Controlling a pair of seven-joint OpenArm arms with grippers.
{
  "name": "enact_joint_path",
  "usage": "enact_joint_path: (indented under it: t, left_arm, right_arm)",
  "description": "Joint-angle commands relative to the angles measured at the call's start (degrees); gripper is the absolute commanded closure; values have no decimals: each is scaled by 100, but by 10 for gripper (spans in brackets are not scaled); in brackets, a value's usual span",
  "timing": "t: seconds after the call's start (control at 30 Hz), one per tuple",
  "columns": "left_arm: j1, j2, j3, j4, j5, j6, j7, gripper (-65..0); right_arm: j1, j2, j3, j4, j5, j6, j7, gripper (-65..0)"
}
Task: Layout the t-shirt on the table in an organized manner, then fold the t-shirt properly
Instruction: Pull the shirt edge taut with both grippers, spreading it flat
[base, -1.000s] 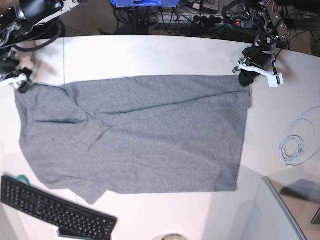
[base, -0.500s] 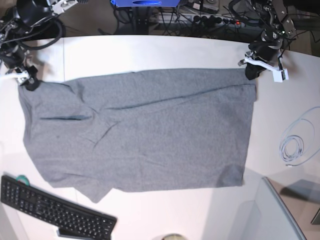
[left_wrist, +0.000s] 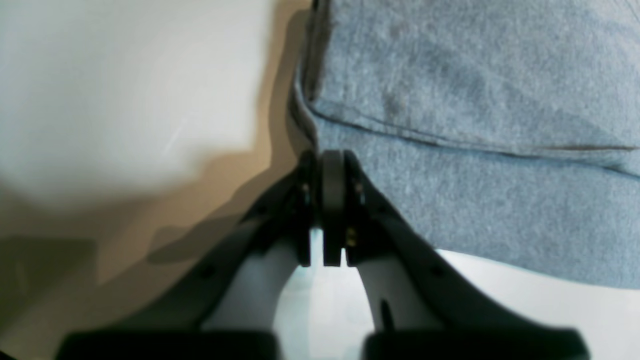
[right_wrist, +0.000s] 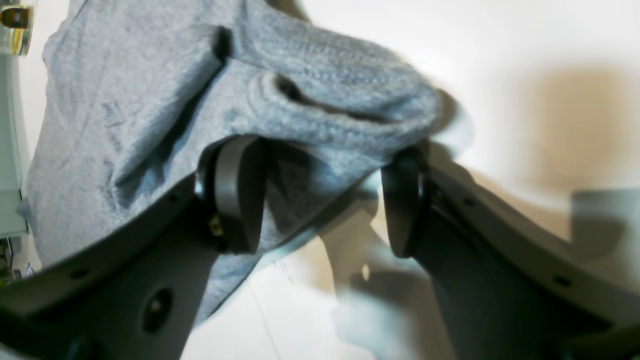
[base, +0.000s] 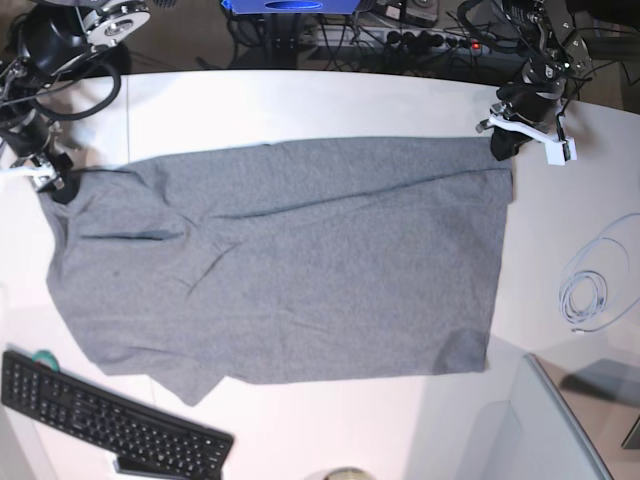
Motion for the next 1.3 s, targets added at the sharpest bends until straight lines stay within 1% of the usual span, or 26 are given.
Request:
enact_joint_path:
  t: [0.0, 0.03, 0.07, 0.2, 0.23, 0.27, 0.33, 0.43, 0.6, 0.7, 0.77, 0.93, 1.07, 1.1, 1.27]
  left_arm:
    - [24, -71, -14, 73, 68, 14, 29, 0]
    - [24, -115, -14, 73, 68, 14, 29, 0]
    - [24, -132, -14, 64, 68, 14, 38, 0]
    - [24, -202, -14, 73, 68, 14, 38, 0]
    - [24, -238, -14, 73, 68, 14, 38, 0]
    - [24, -264, -14, 64, 68, 14, 38, 0]
    - [24, -273, -22, 64, 68, 14, 38, 0]
    - [24, -387, -14, 46, 68, 14, 38, 0]
    - [24, -396, -14, 55, 68, 14, 38, 0]
    - [33, -387, -14, 64, 68, 14, 38, 0]
    - [139, -387, -14, 82, 16, 14, 38, 0]
    - [376, -369, -14, 539, 16, 14, 38, 0]
    - [376, -369, -14, 917, 16, 14, 56, 0]
    - [341, -369, -14, 987, 16, 14, 144, 0]
    - [51, -369, -58, 1866, 16, 14, 1243, 0]
  right_arm:
    - [87, 50, -11, 56, -12, 8, -27, -338]
    - [105, 50, -11, 56, -12, 8, -27, -321]
    - [105, 50, -11, 56, -12, 8, -27, -291]
    - [114, 76, -11, 83, -12, 8, -27, -62]
    - [114, 138, -11, 91, -12, 8, -27, -21]
    - [105, 199, -11, 74, -12, 8, -62, 0]
    - [87, 269, -11, 83, -21, 8, -62, -8]
    - [-9, 384, -28, 109, -21, 8, -124, -6]
    - [-176, 419, -415, 109, -21, 8, -519, -2]
    - [-255, 357, -529, 109, -21, 8, -634, -2]
    - [-326, 243, -556, 197, -21, 8, -730, -2]
    - [-475, -29, -564, 1278, -21, 8, -1047, -2]
    - [-466, -188, -573, 2105, -21, 8, -1399, -2]
    - [-440, -205, -582, 2236, -21, 8, -1478, -2]
    - [-326, -223, -907, 2834, -21, 8, -1926, -3]
